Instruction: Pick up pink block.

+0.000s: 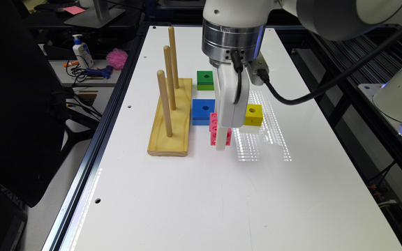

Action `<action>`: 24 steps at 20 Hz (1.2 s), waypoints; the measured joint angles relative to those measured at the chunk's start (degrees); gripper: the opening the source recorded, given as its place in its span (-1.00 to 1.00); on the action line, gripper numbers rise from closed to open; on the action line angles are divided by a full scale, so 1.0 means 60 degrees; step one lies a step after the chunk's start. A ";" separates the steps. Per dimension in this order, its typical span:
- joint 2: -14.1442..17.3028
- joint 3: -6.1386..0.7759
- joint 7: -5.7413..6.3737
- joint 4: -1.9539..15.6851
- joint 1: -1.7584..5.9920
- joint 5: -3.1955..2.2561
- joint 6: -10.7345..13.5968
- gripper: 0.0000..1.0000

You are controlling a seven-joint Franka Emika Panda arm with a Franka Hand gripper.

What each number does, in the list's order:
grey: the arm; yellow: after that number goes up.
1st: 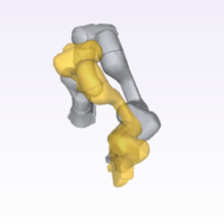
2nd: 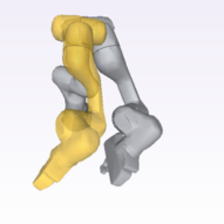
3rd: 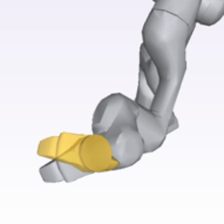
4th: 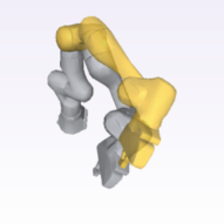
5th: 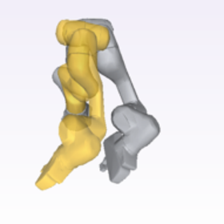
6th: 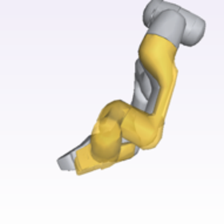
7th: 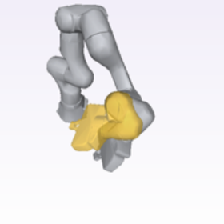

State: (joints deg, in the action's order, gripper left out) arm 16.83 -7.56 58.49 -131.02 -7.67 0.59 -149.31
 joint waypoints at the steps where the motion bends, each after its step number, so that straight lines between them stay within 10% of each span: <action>1: -0.0055 -0.0001 0.0000 0.0001 0.0000 0.0000 0.0027 -1.00; 24: -0.2079 -0.0032 0.0031 0.0002 0.0000 0.0008 0.1915 -1.00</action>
